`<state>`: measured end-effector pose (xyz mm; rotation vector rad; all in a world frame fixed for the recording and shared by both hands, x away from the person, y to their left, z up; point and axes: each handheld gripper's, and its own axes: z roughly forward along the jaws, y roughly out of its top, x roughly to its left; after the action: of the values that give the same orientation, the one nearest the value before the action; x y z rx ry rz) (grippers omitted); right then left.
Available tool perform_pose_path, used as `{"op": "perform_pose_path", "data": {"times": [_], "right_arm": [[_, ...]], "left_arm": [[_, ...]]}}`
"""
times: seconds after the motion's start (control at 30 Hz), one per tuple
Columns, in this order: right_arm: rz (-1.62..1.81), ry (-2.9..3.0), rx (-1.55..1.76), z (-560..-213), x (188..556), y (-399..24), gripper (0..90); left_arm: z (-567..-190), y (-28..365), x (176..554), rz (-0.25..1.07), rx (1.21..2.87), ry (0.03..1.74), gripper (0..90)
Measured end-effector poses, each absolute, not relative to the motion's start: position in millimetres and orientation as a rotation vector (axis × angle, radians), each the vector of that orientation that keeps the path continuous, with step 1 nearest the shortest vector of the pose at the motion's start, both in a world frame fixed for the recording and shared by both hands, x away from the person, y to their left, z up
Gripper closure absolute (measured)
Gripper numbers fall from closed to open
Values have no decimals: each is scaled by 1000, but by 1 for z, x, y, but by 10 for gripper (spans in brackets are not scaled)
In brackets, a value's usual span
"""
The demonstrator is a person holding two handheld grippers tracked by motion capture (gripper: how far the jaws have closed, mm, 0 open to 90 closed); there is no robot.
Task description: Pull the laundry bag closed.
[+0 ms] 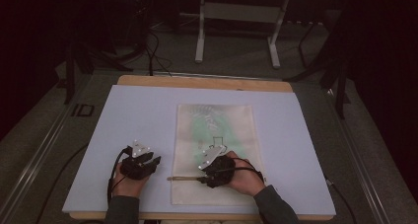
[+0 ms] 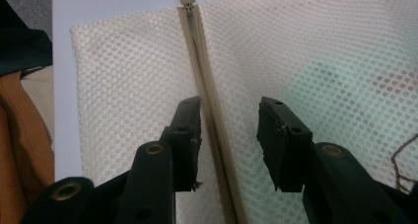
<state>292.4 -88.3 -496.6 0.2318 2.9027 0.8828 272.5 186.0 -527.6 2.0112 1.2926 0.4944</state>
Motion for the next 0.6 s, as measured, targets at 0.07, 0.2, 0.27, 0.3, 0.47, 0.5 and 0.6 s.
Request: {"op": "perform_pose_path", "data": {"times": [0.07,0.2,0.27,0.3,0.47,0.5,0.6], "right_arm": [[885,2903,223,-497,292,-86,618],[887,2906,217,-498,292,-82,618],[887,2906,211,-498,292,-81,618],[885,2908,214,-498,291,-80,618],[892,2910,191,-499,291,-74,631],[892,2911,193,-499,291,-73,634],[896,2912,176,-500,291,-68,643]], "left_arm": [[-528,186,273,495,2012,1293,630],[-528,186,273,495,2011,1294,630],[-528,186,273,495,2010,1294,630],[-528,186,273,494,2011,1294,630],[-528,186,273,495,2012,1294,630],[-528,186,273,494,2012,1294,630],[-528,186,273,495,2013,1293,628]]}}
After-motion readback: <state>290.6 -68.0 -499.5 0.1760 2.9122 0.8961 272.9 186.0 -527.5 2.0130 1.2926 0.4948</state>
